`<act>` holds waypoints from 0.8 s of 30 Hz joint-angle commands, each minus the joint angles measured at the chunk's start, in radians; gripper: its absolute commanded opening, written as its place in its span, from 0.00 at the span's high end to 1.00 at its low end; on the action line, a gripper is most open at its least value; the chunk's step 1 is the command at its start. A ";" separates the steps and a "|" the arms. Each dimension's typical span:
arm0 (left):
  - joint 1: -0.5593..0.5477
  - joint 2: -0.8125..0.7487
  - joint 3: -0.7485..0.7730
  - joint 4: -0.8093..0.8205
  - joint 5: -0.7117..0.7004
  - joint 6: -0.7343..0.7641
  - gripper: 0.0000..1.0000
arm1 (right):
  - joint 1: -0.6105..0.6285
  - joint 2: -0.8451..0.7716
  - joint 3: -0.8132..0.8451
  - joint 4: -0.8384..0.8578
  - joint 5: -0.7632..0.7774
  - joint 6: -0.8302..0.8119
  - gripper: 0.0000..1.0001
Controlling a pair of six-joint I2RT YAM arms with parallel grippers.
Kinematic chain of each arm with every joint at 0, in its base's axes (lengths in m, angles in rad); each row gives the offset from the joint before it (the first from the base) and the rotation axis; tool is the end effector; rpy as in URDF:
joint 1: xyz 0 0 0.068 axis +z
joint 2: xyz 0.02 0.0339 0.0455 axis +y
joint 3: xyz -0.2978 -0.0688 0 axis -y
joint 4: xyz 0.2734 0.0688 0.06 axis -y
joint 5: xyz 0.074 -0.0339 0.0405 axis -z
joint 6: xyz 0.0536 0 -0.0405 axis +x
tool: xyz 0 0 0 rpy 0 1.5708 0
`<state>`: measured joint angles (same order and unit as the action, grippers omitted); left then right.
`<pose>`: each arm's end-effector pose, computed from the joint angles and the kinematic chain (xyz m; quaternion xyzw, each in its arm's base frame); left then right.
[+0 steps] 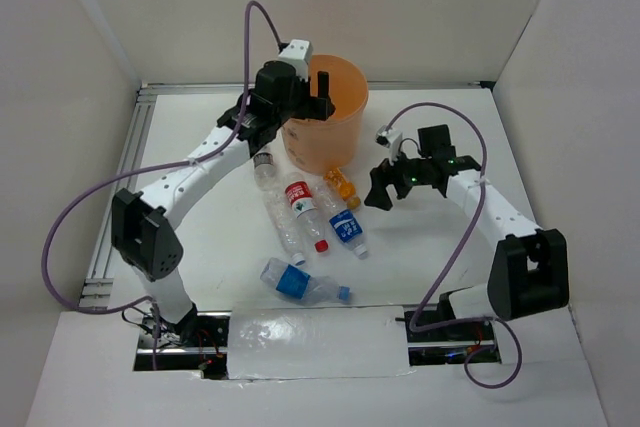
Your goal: Put the plastic bottles in the bin
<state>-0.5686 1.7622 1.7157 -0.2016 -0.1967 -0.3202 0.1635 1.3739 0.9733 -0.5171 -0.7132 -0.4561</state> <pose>0.4061 -0.2471 0.4220 0.0374 0.7868 -0.1928 0.5852 0.2967 0.0845 0.2632 -0.3772 0.8112 0.2833 0.3456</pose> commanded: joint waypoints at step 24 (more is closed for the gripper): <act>0.013 -0.755 -0.907 0.036 -0.260 -0.307 0.00 | 0.240 0.445 0.044 0.637 0.391 0.367 0.34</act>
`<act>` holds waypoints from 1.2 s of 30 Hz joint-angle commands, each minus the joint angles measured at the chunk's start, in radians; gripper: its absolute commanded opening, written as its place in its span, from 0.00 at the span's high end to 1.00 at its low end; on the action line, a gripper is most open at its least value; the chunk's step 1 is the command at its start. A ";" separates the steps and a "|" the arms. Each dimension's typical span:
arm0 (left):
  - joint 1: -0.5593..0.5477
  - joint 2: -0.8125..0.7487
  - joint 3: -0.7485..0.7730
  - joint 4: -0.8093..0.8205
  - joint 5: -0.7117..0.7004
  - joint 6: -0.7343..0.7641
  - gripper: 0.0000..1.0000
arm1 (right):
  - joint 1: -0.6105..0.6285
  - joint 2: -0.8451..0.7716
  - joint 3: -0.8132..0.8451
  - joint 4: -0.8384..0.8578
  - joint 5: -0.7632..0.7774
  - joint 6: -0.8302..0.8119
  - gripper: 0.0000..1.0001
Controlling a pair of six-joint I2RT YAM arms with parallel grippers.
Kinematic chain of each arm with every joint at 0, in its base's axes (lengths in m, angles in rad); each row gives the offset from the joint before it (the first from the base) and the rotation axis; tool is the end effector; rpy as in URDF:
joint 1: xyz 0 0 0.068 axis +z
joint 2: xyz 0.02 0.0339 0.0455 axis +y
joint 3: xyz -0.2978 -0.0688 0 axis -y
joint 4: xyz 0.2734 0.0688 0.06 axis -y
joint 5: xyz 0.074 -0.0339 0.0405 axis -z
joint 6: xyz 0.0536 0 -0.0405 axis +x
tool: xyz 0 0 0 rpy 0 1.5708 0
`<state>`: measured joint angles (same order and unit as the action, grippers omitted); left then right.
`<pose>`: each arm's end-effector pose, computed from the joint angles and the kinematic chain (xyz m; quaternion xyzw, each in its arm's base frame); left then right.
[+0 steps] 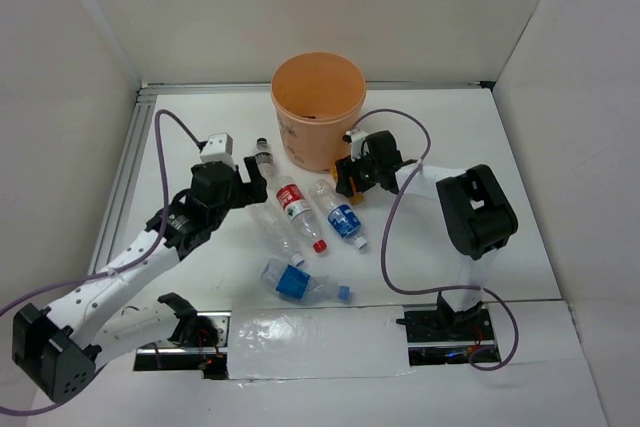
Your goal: Put the plastic bottles in the bin
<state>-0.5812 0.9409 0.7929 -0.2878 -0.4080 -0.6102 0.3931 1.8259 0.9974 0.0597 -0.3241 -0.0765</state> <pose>0.2085 -0.1115 0.3212 -0.1209 0.8241 -0.1539 0.5316 0.3758 0.1743 0.1540 -0.2726 0.8690 0.2074 0.3570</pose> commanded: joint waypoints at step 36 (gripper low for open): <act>0.225 0.849 0.350 0.384 0.158 0.124 0.00 | -0.042 -0.009 0.885 -0.316 -0.257 -0.286 0.00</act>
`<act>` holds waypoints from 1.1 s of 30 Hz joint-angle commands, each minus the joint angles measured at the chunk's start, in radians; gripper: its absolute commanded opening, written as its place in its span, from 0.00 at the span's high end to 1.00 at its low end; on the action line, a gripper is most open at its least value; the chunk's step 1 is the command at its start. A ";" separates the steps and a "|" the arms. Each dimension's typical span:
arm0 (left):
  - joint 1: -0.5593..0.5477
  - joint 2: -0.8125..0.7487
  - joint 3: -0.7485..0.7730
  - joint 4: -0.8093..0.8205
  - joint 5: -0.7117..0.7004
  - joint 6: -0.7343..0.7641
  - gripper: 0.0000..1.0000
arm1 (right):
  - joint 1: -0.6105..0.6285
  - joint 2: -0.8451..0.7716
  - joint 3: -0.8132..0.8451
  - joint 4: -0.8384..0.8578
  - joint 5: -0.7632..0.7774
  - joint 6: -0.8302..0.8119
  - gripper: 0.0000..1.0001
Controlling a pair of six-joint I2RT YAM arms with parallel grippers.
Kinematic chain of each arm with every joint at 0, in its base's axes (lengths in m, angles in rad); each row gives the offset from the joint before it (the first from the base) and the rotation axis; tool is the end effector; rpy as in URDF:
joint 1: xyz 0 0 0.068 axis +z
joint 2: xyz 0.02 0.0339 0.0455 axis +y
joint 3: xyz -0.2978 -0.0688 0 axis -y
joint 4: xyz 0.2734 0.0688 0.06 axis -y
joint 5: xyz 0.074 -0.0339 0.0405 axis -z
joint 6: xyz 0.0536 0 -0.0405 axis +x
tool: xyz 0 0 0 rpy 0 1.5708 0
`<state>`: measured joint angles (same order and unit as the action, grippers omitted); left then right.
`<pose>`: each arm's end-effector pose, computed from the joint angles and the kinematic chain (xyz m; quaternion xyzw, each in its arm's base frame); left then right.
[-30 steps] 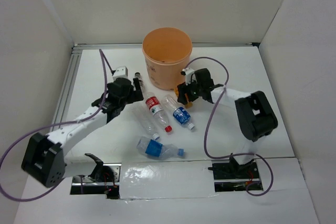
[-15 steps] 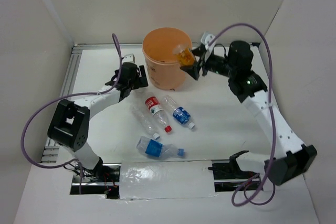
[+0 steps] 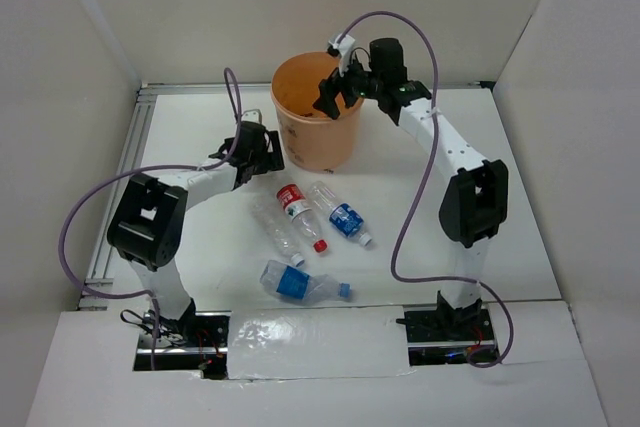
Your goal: Put the plastic bottles in the bin
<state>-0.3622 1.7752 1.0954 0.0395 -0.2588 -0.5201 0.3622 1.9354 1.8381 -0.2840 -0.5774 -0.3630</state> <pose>0.4085 -0.1401 0.2047 -0.1276 0.8789 -0.0857 0.4515 0.4707 0.2097 0.3806 -0.4308 0.6858 0.2356 0.5372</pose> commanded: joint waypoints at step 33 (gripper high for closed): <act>-0.115 -0.051 0.538 0.172 0.158 0.086 0.86 | -0.082 -0.553 -0.821 -0.254 -0.150 -0.237 0.10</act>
<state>-0.4648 1.6093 1.5509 0.1898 -0.1234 -0.4232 0.2409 1.3594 1.0058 -0.5606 -0.7628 -0.6399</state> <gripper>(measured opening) 0.524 0.890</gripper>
